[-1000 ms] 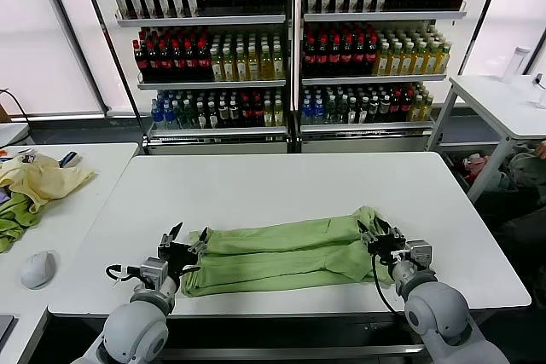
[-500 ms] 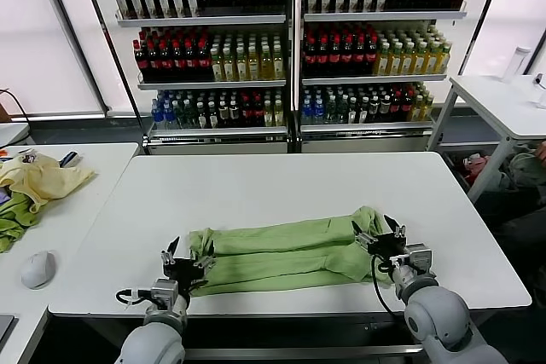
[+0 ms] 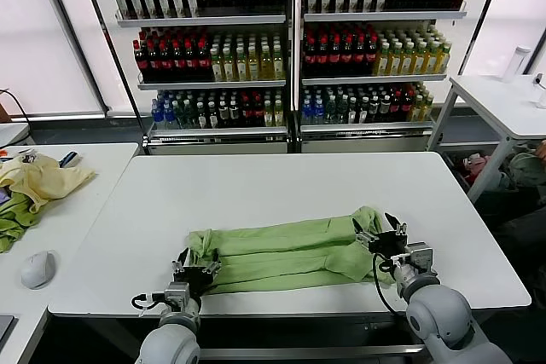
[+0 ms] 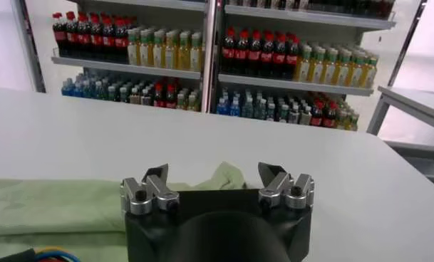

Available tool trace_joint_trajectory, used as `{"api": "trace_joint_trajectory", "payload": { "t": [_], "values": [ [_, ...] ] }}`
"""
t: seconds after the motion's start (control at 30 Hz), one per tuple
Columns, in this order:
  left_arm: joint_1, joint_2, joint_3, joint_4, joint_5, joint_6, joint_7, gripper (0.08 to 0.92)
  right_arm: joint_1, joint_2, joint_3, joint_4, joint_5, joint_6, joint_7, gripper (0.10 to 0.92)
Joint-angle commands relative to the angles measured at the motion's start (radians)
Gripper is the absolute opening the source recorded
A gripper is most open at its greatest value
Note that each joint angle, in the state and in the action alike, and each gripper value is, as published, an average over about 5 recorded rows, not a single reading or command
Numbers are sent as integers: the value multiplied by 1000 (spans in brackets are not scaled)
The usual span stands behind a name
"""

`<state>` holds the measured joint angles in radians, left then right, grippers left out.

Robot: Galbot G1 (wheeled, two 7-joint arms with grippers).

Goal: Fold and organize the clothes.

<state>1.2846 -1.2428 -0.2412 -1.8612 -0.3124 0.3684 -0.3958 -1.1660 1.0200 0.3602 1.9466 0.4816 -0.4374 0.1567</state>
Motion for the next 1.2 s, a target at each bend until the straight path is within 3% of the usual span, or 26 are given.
{"api": "trace_joint_trajectory", "payload": {
  "t": [0.03, 0.37, 0.63, 1.0, 1.2],
  "values": [
    [0, -35, -3, 58, -26, 13, 5, 654, 6, -7, -1, 1, 8, -1, 2, 823],
    [6, 7, -41, 50, -88, 10, 12, 351, 12, -2, -3, 1, 14, -2, 5, 823],
    [28, 160, -174, -12, -118, 3, 23, 135, 15, 6, -4, -1, 15, 4, 5, 823],
    [26, 397, -429, -75, -207, 13, 50, 115, 31, 7, -12, -3, 21, 9, 4, 823],
    [-43, 403, -466, -205, -518, 78, 47, 115, 22, 7, -9, 8, 19, 12, 4, 823]
  ]
}}
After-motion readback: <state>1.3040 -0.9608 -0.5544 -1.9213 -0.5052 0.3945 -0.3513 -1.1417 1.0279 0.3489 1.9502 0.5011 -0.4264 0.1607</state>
